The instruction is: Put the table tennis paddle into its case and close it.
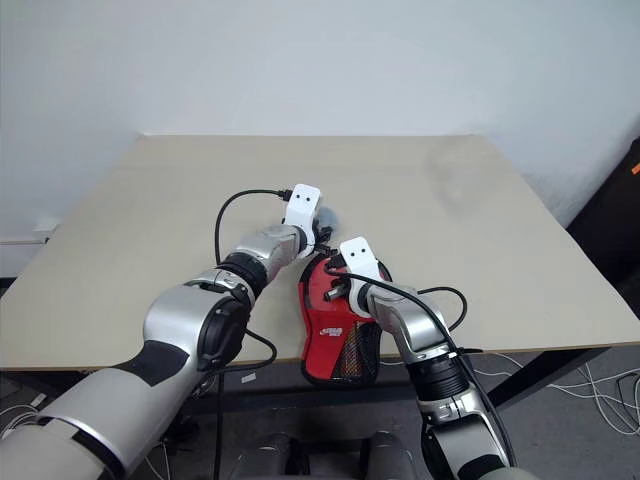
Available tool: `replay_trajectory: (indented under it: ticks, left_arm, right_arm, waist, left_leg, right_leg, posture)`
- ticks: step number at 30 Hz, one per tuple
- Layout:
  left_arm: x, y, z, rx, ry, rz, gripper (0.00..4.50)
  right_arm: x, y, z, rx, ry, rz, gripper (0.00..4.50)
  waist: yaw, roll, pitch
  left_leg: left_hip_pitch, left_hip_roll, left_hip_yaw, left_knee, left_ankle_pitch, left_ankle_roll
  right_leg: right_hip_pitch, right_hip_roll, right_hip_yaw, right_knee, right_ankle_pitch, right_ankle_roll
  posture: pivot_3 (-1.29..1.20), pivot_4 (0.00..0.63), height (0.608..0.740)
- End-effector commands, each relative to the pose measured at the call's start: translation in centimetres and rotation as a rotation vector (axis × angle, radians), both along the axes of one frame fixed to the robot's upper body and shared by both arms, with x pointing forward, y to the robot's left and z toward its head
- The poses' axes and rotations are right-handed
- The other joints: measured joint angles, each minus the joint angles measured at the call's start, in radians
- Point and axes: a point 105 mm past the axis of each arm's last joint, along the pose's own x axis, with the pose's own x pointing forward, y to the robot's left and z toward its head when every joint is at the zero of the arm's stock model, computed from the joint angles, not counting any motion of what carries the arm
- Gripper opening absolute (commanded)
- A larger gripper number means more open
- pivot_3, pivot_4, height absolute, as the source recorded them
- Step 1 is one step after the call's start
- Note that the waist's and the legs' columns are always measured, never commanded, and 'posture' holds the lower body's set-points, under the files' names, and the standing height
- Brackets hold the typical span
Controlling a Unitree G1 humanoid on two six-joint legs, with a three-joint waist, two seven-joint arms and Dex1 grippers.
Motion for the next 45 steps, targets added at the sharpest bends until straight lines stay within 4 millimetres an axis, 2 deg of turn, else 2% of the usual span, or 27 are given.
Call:
replay_trajectory:
  ticks: [1, 6, 13, 18, 27, 31, 32, 33, 37, 41, 45]
  left_arm:
    - [1.5, -2.7, 7.5, -0.062, -0.247, -0.033, 1.29]
    - [0.7, -4.7, 6.9, -0.043, -0.254, -0.086, 1.29]
    - [-0.3, -7.2, 7.2, -0.090, -0.272, -0.174, 1.29]
    - [-1.6, -9.0, 6.7, -0.110, -0.246, -0.322, 1.29]
    - [-2.4, -8.1, 4.2, 0.135, -0.284, -0.512, 1.29]
    - [-2.6, -7.7, 3.6, 0.155, -0.270, -0.548, 1.29]
    - [-2.6, -7.6, 3.6, 0.144, -0.264, -0.557, 1.76]
    - [-2.6, -7.5, 3.6, 0.144, -0.264, -0.562, 1.96]
    - [-2.9, -7.4, 3.4, 0.139, -0.240, -0.602, 3.34]
    - [-3.2, -7.2, 3.2, 0.139, -0.227, -0.640, 3.34]
    - [-3.0, -6.5, 2.8, 0.149, -0.215, -0.635, 3.34]
  right_arm:
    - [-2.3, 0.2, -3.8, -0.052, 0.169, 0.030, 0.68]
    - [-2.1, -0.1, -3.6, -0.055, 0.162, 0.015, 0.68]
    - [-2.1, -0.2, -3.7, -0.061, 0.162, 0.000, 0.68]
    - [-1.9, -0.3, -3.6, -0.060, 0.159, -0.011, 0.68]
    - [-1.3, -0.4, -3.1, -0.040, 0.146, -0.010, 0.68]
    - [-1.3, -0.2, -3.0, -0.042, 0.143, 0.002, 0.68]
    - [-1.3, -0.2, -3.0, -0.042, 0.142, 0.004, 0.68]
    - [-1.2, -0.2, -3.0, -0.043, 0.142, 0.004, 0.68]
    - [-1.1, -0.1, -3.0, -0.042, 0.139, 0.010, 0.68]
    - [-1.2, 0.2, -2.6, -0.027, 0.127, 0.034, 0.68]
    - [-2.4, 1.5, -0.5, 0.068, 0.083, 0.161, 0.68]
  waist:
    - [0.002, 0.000, 0.000]
    - [0.012, 0.000, 0.000]
    - [0.025, 0.000, 0.000]
    - [0.025, 0.000, 0.000]
    - [0.025, 0.000, 0.000]
    - [0.023, 0.000, 0.000]
    - [0.023, 0.000, 0.000]
    - [0.023, 0.000, 0.000]
    - [0.023, 0.000, 0.000]
    - [0.020, 0.001, -0.001]
    - [0.020, 0.001, -0.001]
  left_leg:
    - [0.000, 0.000, 0.000, 0.000, 0.000, 0.000]
    - [0.000, 0.000, 0.000, 0.000, 0.000, 0.000]
    - [0.000, 0.000, 0.000, 0.001, -0.001, 0.001]
    - [-0.001, 0.000, 0.000, 0.001, -0.001, 0.003]
    - [-0.001, 0.000, 0.000, 0.001, -0.002, 0.003]
    - [-0.001, 0.000, 0.000, 0.001, -0.002, 0.003]
    - [-0.001, 0.000, 0.000, 0.001, -0.002, 0.003]
    - [-0.001, 0.001, 0.000, 0.001, -0.002, 0.003]
    - [-0.001, 0.002, 0.000, 0.001, -0.002, 0.003]
    - [0.000, 0.002, 0.000, 0.001, -0.002, 0.003]
    - [0.000, 0.002, 0.000, 0.001, -0.002, 0.003]
  right_leg:
    - [0.000, 0.000, 0.000, 0.000, 0.000, 0.000]
    - [0.000, -0.001, 0.000, 0.000, 0.000, 0.000]
    - [0.000, -0.002, -0.001, -0.001, 0.000, 0.000]
    - [0.000, -0.003, -0.001, -0.001, 0.000, 0.000]
    - [0.000, -0.003, -0.002, -0.001, 0.000, 0.000]
    - [0.000, -0.003, -0.002, -0.001, 0.000, 0.000]
    - [0.000, -0.003, -0.002, -0.001, 0.000, 0.000]
    - [0.000, -0.003, -0.002, -0.001, 0.000, 0.000]
    - [0.000, -0.003, -0.002, -0.001, 0.000, 0.000]
    - [0.000, -0.003, -0.001, -0.001, 0.000, 0.000]
    - [0.000, -0.002, -0.001, -0.001, 0.000, 0.000]
  posture:
    - [0.00, 0.000, 0.724]
    - [0.00, 0.000, 0.724]
    - [0.00, 0.000, 0.724]
    - [0.00, 0.000, 0.724]
    - [0.00, 0.000, 0.724]
    - [0.00, 0.000, 0.724]
    - [0.00, 0.000, 0.724]
    - [0.00, 0.000, 0.724]
    - [0.00, 0.000, 0.724]
    - [0.00, 0.000, 0.724]
    - [0.00, 0.000, 0.724]
